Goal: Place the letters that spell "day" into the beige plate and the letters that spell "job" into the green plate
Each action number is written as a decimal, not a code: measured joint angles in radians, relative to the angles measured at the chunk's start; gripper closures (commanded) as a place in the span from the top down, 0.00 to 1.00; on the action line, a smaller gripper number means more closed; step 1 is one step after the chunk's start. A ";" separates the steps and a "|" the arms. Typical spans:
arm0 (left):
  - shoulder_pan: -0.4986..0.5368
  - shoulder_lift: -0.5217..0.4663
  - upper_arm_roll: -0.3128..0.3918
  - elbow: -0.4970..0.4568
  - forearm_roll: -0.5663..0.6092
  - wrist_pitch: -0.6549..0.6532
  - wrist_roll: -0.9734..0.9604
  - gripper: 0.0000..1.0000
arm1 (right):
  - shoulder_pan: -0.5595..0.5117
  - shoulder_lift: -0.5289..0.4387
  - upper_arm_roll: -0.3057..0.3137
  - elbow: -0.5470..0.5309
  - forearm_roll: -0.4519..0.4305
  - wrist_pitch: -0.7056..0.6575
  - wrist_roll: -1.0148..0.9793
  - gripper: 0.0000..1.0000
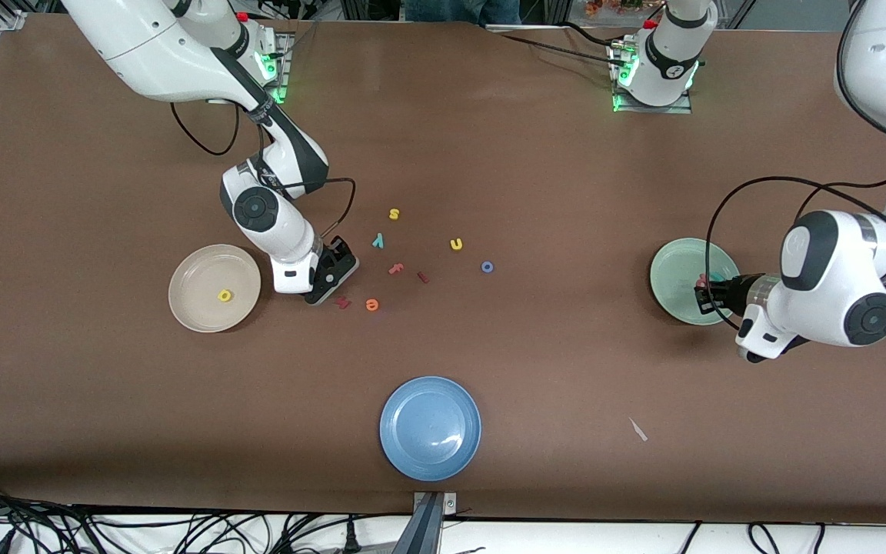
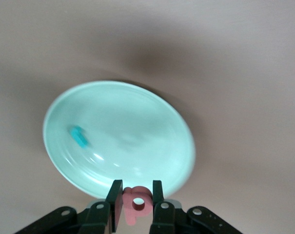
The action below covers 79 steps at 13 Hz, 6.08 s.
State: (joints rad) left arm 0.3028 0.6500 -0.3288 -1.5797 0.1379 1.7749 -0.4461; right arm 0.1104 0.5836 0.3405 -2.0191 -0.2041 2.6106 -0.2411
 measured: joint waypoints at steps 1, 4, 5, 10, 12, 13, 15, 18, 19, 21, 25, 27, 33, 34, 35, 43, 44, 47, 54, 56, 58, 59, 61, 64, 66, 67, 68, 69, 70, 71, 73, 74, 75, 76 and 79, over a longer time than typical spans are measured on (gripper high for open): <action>0.005 0.022 0.000 -0.032 0.014 0.054 0.003 0.02 | 0.000 0.000 -0.003 -0.006 -0.004 0.007 0.000 0.58; 0.014 0.051 0.000 -0.110 0.025 0.138 0.004 0.95 | -0.001 -0.001 -0.006 -0.011 -0.009 0.016 0.000 0.41; 0.014 0.050 0.000 -0.113 0.026 0.140 0.006 1.00 | -0.002 -0.002 -0.006 -0.011 -0.009 0.016 0.000 0.32; 0.015 -0.030 -0.079 -0.081 -0.017 0.061 -0.041 1.00 | -0.002 -0.005 -0.010 -0.010 -0.012 0.018 0.000 0.05; 0.010 -0.074 -0.187 -0.076 -0.053 0.041 -0.184 1.00 | -0.002 -0.008 -0.015 -0.010 -0.014 0.015 -0.001 0.05; 0.004 -0.083 -0.249 -0.076 -0.058 0.043 -0.278 1.00 | -0.003 -0.020 -0.026 -0.008 -0.018 -0.003 -0.010 0.05; -0.043 -0.082 -0.328 -0.084 -0.059 0.100 -0.445 1.00 | -0.019 -0.086 -0.046 0.000 -0.020 -0.112 -0.066 0.05; -0.195 -0.053 -0.335 -0.108 -0.059 0.232 -0.634 1.00 | -0.120 -0.206 -0.064 -0.001 -0.020 -0.252 -0.231 0.07; -0.235 -0.033 -0.333 -0.114 -0.059 0.262 -0.673 1.00 | -0.146 -0.224 -0.089 -0.005 -0.020 -0.271 -0.298 0.18; -0.293 0.011 -0.325 -0.126 -0.056 0.343 -0.733 1.00 | -0.171 -0.230 -0.148 -0.017 -0.020 -0.274 -0.397 0.87; -0.370 0.086 -0.291 -0.154 0.069 0.539 -0.866 1.00 | -0.170 -0.229 -0.164 -0.041 -0.020 -0.272 -0.401 0.89; -0.392 0.120 -0.273 -0.155 0.151 0.583 -0.927 0.96 | -0.169 -0.229 -0.158 -0.042 -0.014 -0.273 -0.365 0.89; -0.432 0.162 -0.250 -0.154 0.181 0.612 -0.949 0.61 | -0.146 -0.207 0.028 -0.054 0.008 -0.274 0.081 0.88; -0.438 0.162 -0.246 -0.154 0.181 0.612 -0.950 0.59 | -0.133 -0.201 0.049 -0.055 0.008 -0.273 0.148 0.88; -0.444 0.162 -0.242 -0.154 0.181 0.612 -0.951 0.54 | -0.116 -0.196 0.060 -0.056 0.008 -0.272 0.211 0.88; -0.453 0.157 -0.233 -0.143 0.181 0.610 -0.959 0.11 | 0.100 -0.145 0.070 -0.056 0.008 -0.217 0.780 0.88; -0.455 0.157 -0.229 -0.141 0.181 0.611 -0.959 0.03 | 0.109 -0.141 0.070 -0.056 0.008 -0.204 0.814 0.88; -0.455 0.157 -0.223 -0.135 0.181 0.612 -0.959 0.00 | 0.130 -0.117 0.070 -0.056 0.008 -0.155 0.870 0.85; -0.229 0.032 -0.267 -0.077 0.181 0.524 -0.922 0.00 | 0.144 -0.052 0.069 -0.056 -0.038 -0.063 0.872 0.72; -0.113 0.003 -0.320 -0.077 0.181 0.413 -0.818 0.00 | 0.154 -0.045 0.069 -0.056 -0.046 -0.056 0.872 0.65; 0.010 -0.005 -0.375 -0.077 0.181 0.323 -0.691 0.00 | 0.158 -0.039 0.069 -0.056 -0.056 -0.051 0.872 0.64; 0.064 -0.005 -0.389 -0.077 0.181 0.286 -0.612 0.00 | 0.158 -0.037 0.069 -0.057 -0.063 -0.049 0.872 0.64; 0.159 -0.004 -0.391 -0.082 0.182 0.204 -0.422 0.00 | 0.158 -0.034 0.068 -0.062 -0.071 -0.043 0.872 0.61; 0.252 0.004 -0.363 -0.112 0.217 0.129 -0.217 0.00 | 0.158 -0.029 0.065 -0.084 -0.077 0.005 0.872 0.54; 0.259 0.023 -0.312 -0.138 0.241 0.118 -0.155 0.00 | 0.158 -0.030 0.063 -0.086 -0.085 0.009 0.872 0.45; 0.259 0.039 -0.293 -0.156 0.262 0.117 -0.145 0.00 | 0.158 -0.031 0.062 -0.086 -0.092 0.009 0.872 0.37; 0.259 0.055 -0.280 -0.170 0.276 0.117 -0.136 0.00 | 0.158 -0.031 0.061 -0.086 -0.094 0.009 0.872 0.31; 0.260 0.068 -0.269 -0.180 0.282 0.117 -0.129 0.09 | 0.158 -0.031 0.061 -0.087 -0.094 0.009 0.872 0.27; 0.260 0.077 -0.263 -0.181 0.282 0.117 -0.116 0.44 | 0.158 -0.031 0.062 -0.087 -0.095 0.012 0.872 0.20; 0.260 0.081 -0.259 -0.181 0.282 0.117 -0.111 0.62 | 0.158 -0.032 0.063 -0.087 -0.095 0.014 0.872 0.12; 0.262 0.078 -0.259 -0.169 0.282 0.117 -0.104 0.74 | 0.158 -0.033 0.063 -0.087 -0.095 0.015 0.872 0.00; 0.262 0.074 -0.262 -0.144 0.282 0.108 -0.086 0.78 | 0.158 -0.037 0.064 -0.087 -0.095 0.015 0.872 0.00; 0.261 0.069 -0.270 -0.098 0.279 0.062 -0.061 0.83 | 0.158 -0.036 0.063 -0.088 -0.095 0.016 0.871 0.00; 0.259 0.063 -0.280 -0.036 0.275 -0.007 -0.027 0.90 | 0.158 -0.037 0.062 -0.088 -0.096 0.016 0.867 0.00; 0.241 0.038 -0.330 0.136 0.271 -0.157 0.040 0.99 | 0.154 -0.059 0.032 -0.086 -0.105 -0.029 0.800 0.00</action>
State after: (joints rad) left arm 0.5438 0.6880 -0.6586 -1.4437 0.4087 1.6180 -0.4065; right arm 0.2640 0.5242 0.3725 -2.1050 -0.3095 2.5817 0.5589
